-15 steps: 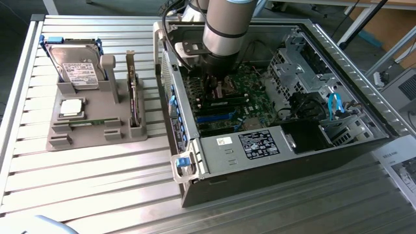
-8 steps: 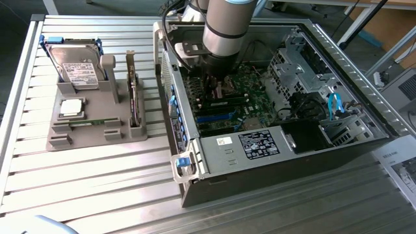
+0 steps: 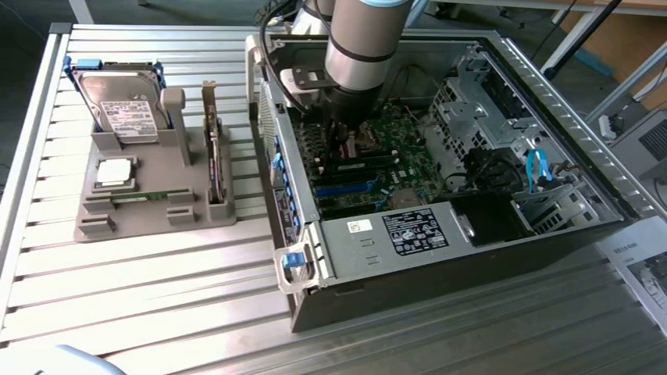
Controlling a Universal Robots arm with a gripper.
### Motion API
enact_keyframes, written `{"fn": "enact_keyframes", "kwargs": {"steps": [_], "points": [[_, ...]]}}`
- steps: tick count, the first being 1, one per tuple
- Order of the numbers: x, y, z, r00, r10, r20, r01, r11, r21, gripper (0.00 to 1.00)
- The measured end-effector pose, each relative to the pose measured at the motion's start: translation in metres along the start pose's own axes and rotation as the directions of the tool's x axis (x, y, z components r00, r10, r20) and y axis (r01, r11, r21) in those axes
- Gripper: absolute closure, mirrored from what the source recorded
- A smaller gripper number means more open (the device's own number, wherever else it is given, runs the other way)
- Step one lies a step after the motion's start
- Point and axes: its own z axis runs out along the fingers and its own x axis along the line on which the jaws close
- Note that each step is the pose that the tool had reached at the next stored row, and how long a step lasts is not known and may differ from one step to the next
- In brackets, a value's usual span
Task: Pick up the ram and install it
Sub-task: 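Press down the ram until it locks into place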
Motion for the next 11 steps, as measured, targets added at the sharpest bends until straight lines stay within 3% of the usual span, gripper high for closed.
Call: {"fn": "enact_keyframes", "kwargs": {"steps": [11], "points": [[0.0000,0.0000,0.0009,1.0000,0.000,0.0013,0.000,1.0000,0.0001,0.90]]}}
